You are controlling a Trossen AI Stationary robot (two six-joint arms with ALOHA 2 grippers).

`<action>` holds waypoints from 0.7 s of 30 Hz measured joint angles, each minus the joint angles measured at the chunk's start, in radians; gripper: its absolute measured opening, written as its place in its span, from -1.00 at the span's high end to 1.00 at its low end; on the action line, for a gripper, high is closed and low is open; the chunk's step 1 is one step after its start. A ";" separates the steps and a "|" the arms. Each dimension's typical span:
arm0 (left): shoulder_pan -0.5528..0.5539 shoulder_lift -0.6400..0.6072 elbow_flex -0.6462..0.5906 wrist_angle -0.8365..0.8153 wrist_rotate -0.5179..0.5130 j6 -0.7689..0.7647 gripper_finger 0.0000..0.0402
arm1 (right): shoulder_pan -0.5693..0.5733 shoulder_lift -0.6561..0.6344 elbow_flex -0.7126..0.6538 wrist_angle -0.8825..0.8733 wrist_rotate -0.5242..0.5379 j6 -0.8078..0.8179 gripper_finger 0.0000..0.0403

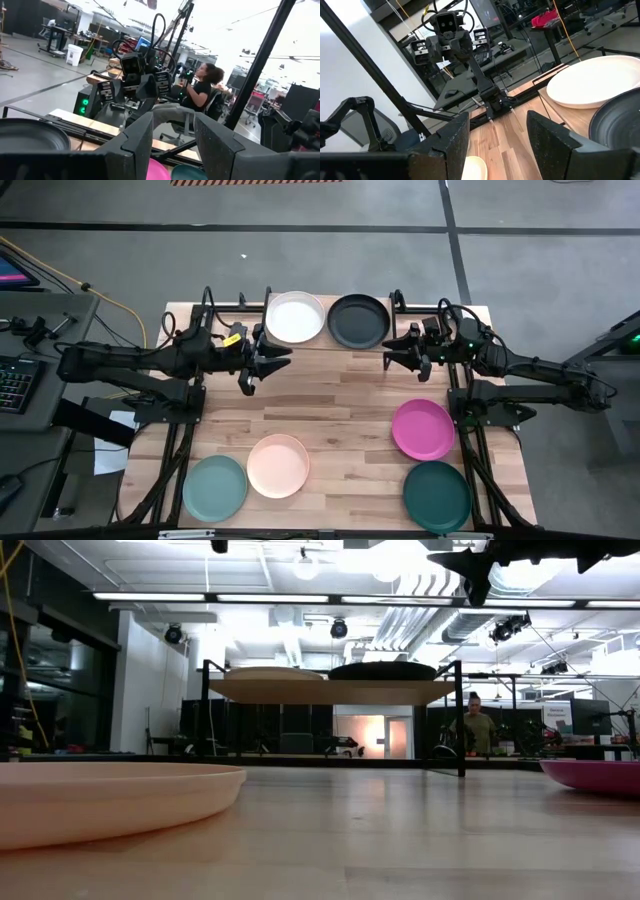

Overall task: Place and stack plates onto a shelf
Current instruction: Stack the pink plate on top of the black plate on the shelf

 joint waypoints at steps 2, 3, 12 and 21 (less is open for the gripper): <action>0.000 0.000 0.000 0.000 -0.003 0.000 0.35 | 0.000 0.000 0.000 0.000 0.000 0.042 0.10; 0.000 0.000 0.000 0.000 -0.005 0.000 0.35 | 0.000 0.000 0.000 0.000 0.000 0.071 0.10; 0.000 0.000 0.000 -0.008 -0.005 -0.001 0.35 | 0.084 0.002 0.024 -0.201 -0.112 0.315 0.10; 0.000 0.000 0.000 -0.009 -0.004 -0.002 0.35 | 0.416 0.115 0.122 -0.816 -0.009 0.489 0.10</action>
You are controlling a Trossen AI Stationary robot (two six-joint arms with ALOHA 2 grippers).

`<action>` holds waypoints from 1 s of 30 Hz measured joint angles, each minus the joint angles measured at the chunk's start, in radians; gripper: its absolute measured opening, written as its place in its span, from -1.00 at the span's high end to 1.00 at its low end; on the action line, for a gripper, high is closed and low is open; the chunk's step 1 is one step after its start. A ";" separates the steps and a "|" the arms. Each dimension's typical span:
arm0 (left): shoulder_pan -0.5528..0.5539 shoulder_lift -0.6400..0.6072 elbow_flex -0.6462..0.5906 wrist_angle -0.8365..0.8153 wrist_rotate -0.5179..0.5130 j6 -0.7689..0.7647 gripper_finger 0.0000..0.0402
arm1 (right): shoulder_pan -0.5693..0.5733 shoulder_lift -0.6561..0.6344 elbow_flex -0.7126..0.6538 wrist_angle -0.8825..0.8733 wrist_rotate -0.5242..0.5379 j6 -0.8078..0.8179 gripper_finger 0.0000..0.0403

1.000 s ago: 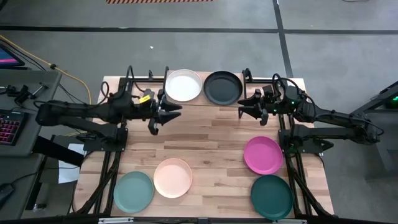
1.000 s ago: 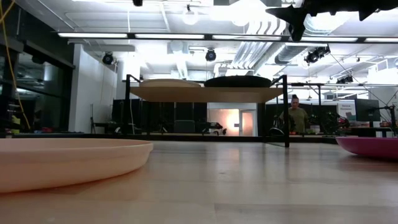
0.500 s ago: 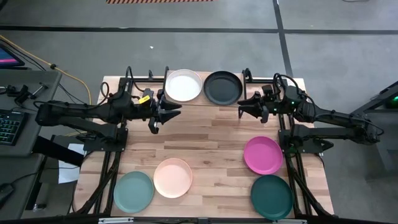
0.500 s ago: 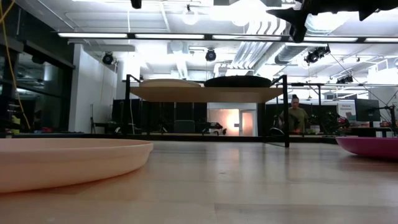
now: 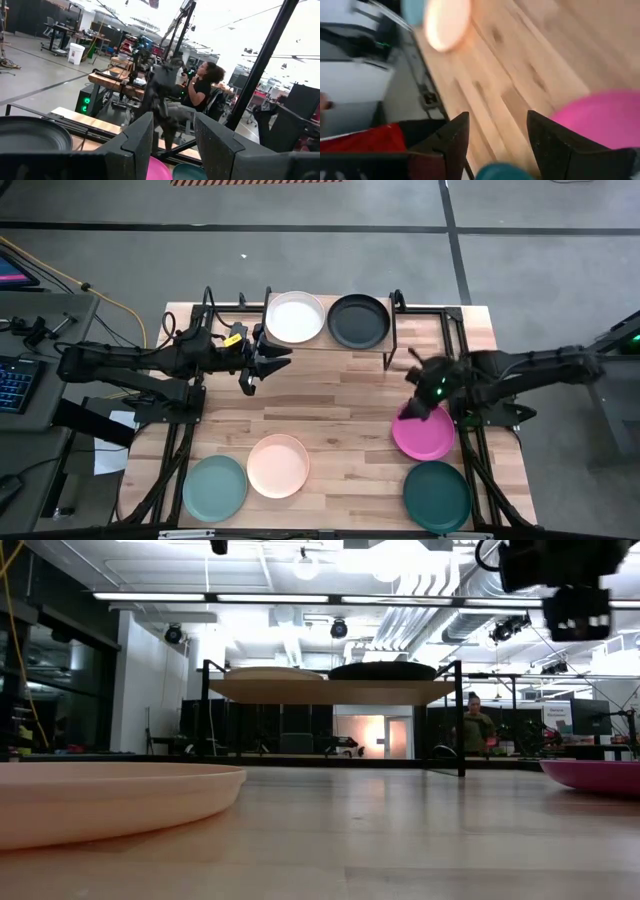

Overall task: Place and stack plates onto a shelf
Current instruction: Stack the pink plate on top of the black plate on the shelf

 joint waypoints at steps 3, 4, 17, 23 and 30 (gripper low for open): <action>0.000 0.000 0.000 0.000 0.000 -0.001 0.35 | 0.103 0.074 0.000 0.005 0.024 0.093 0.10; 0.000 0.000 0.000 0.000 0.000 -0.001 0.35 | 0.133 0.101 0.001 0.007 0.024 0.123 0.10; 0.000 0.000 0.000 -0.006 0.000 -0.001 0.35 | 0.331 0.502 0.111 -0.108 0.171 0.340 0.10; 0.000 0.000 0.000 -0.033 0.000 -0.010 0.35 | 0.348 0.662 0.258 -0.263 0.248 0.267 0.10; 0.000 0.000 0.001 -0.061 0.001 -0.025 0.35 | 0.357 0.796 0.301 -0.257 0.244 0.212 0.10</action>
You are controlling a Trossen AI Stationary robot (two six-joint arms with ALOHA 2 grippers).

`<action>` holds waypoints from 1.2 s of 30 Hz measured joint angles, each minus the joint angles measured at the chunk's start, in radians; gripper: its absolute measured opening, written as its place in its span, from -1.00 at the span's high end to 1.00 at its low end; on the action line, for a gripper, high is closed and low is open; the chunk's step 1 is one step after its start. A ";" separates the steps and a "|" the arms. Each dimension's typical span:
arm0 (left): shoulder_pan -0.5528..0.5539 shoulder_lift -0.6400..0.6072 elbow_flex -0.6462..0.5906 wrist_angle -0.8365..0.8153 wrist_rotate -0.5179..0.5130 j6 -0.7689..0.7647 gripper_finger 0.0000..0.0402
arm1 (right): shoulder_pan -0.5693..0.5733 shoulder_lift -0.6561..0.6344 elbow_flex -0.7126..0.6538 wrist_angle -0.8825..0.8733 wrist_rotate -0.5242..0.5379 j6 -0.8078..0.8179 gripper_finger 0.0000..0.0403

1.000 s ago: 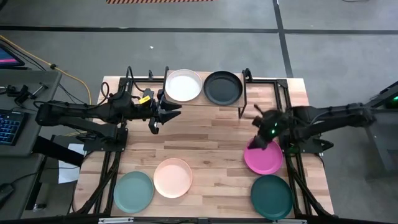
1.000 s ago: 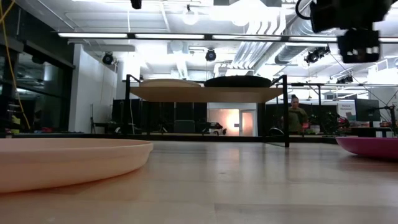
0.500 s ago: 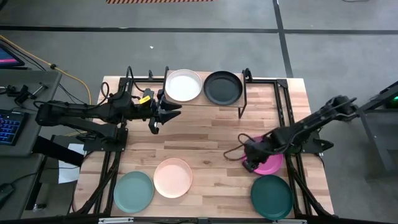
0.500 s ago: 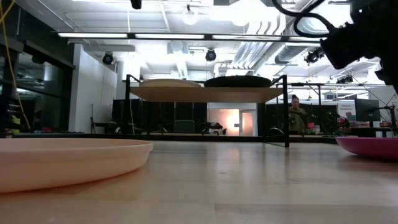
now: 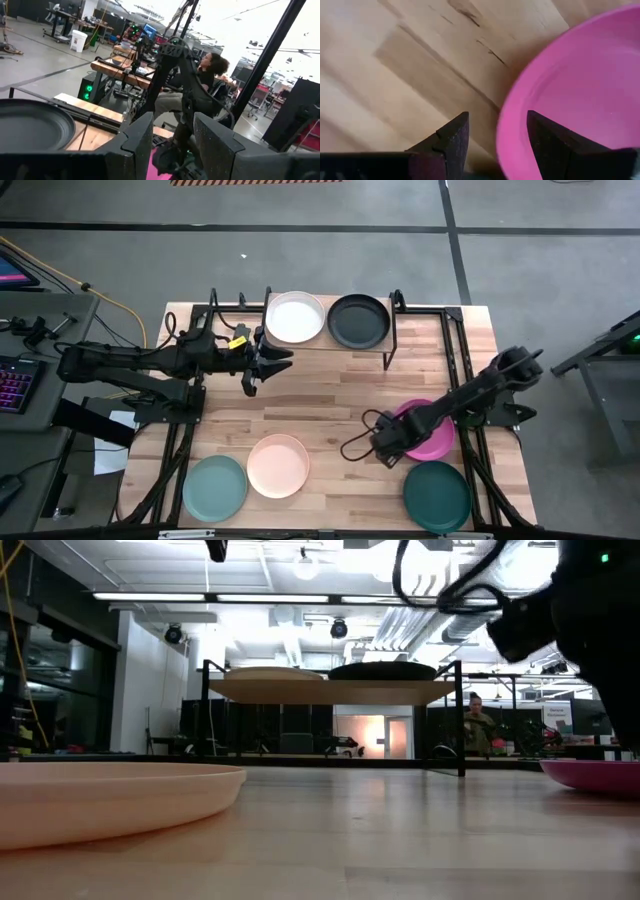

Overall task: Place and stack plates onto a shelf
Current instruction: Stack the pink plate on top of the black plate on the shelf

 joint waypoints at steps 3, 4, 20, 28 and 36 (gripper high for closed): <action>0.000 0.000 0.000 0.001 0.000 0.000 0.35 | 0.003 0.043 0.000 -0.013 0.000 0.006 0.10; 0.000 0.000 0.000 0.000 0.000 0.000 0.35 | 0.006 0.058 0.000 -0.015 0.000 0.008 0.10; 0.000 0.000 0.000 0.001 0.001 0.000 0.35 | 0.044 0.105 0.000 -0.066 0.017 -0.061 0.93; 0.000 0.000 0.000 0.017 0.000 0.001 0.35 | 0.010 -0.116 -0.001 -0.022 0.037 -0.360 0.97; 0.000 0.000 0.000 0.017 0.000 0.000 0.35 | -0.048 -0.295 -0.001 0.228 -0.073 -0.756 1.00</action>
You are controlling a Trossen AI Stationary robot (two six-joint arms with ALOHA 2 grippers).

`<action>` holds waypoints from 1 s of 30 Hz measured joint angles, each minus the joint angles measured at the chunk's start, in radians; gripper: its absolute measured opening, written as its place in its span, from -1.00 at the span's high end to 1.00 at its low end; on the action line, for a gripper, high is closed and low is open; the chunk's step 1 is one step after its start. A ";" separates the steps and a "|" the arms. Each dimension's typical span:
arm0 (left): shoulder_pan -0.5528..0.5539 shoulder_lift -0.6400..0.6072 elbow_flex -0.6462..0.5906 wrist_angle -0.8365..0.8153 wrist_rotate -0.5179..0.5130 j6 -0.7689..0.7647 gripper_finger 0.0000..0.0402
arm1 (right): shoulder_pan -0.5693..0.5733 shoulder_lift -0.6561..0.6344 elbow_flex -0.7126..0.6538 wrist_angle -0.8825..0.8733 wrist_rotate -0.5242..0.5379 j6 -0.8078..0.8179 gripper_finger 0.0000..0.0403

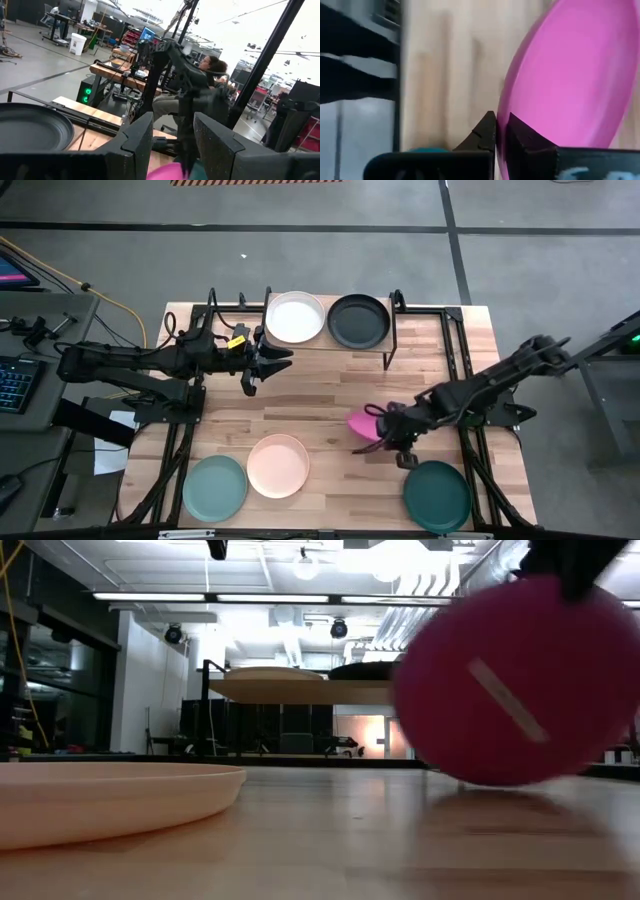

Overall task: Place and stack plates onto a shelf
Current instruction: Stack the pink plate on top of the black plate on the shelf

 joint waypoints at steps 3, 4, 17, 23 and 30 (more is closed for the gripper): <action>0.000 0.000 0.000 0.000 0.000 -0.030 0.35 | -0.018 0.001 0.011 0.084 -0.013 -0.118 1.00; 0.000 0.000 0.000 0.000 0.000 -0.048 0.35 | -0.024 0.008 0.029 0.089 -0.016 -0.159 1.00; 0.000 -0.002 0.000 0.179 0.003 -0.130 0.35 | -0.159 0.095 0.610 -0.379 0.447 -0.714 1.00; 0.000 -0.017 0.000 0.206 0.004 -0.113 0.35 | -0.302 0.141 0.700 -0.488 0.502 -0.857 1.00; 0.000 -0.018 0.000 0.206 0.004 -0.111 0.35 | -0.462 0.227 0.655 -0.565 0.545 -0.942 1.00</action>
